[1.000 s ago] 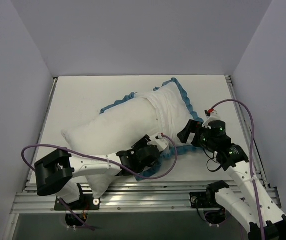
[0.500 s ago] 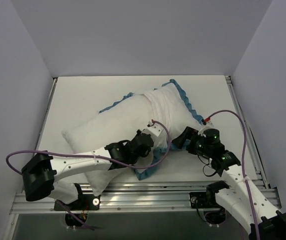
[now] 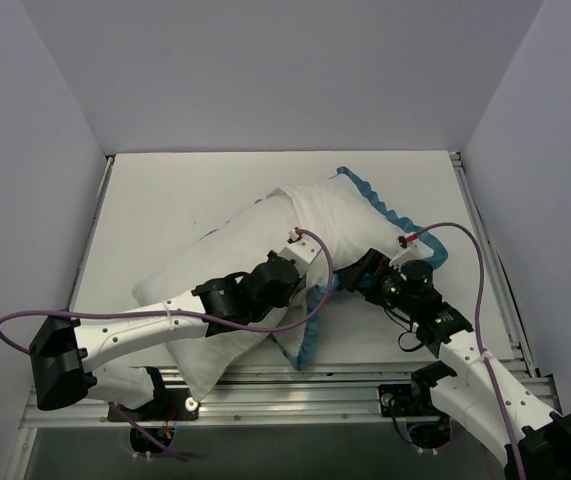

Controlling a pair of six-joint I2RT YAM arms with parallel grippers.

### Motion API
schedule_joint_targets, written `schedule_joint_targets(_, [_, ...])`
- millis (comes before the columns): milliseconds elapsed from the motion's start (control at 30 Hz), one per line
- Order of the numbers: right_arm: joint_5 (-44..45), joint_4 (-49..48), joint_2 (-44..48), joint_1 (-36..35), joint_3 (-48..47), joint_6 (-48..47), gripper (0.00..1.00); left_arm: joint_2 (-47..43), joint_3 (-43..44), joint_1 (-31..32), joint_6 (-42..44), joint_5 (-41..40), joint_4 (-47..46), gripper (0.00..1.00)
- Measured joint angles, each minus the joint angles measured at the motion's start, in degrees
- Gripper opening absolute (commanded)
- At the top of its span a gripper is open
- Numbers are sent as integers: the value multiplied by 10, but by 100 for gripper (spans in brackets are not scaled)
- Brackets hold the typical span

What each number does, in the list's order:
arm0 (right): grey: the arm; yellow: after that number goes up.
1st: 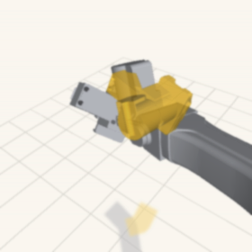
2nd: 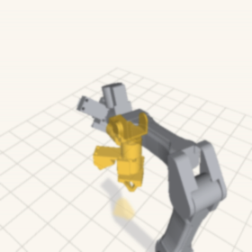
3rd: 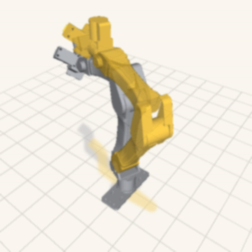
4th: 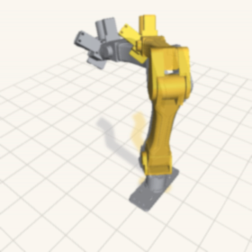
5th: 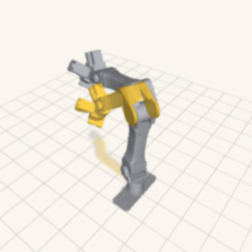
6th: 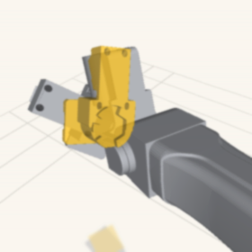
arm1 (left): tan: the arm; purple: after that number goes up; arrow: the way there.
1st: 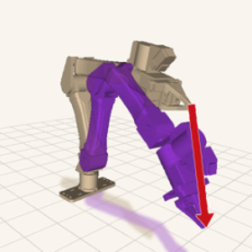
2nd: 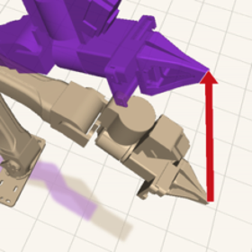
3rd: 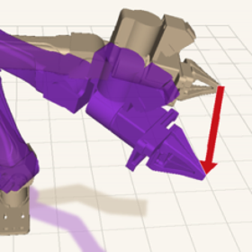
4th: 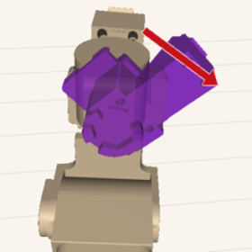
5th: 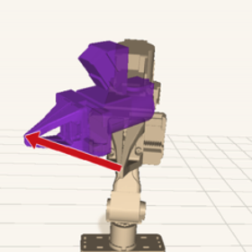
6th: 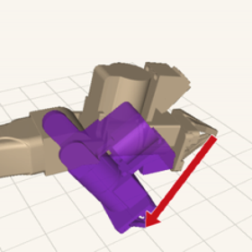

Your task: Remove the pillowcase from the pillow

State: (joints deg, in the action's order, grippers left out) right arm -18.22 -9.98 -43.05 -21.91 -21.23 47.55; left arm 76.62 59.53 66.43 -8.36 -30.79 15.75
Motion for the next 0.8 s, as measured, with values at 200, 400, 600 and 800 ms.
schedule_joint_targets(200, [8, -22, -10, -6, 0, 9, 48, -3, 0, 0, -7, 2, 5, 2])
schedule_joint_targets(400, [10, -26, -28, -12, -15, 5, 0, -28, -17, -7, -20, 3, 13, 2])
schedule_joint_targets(600, [48, 48, -43, -12, -100, -21, 0, -48, -22, -55, -38, 4, 26, 2])
schedule_joint_targets(800, [88, 151, -68, 60, -231, -74, 0, -79, -24, -113, -62, -1, 57, 2])
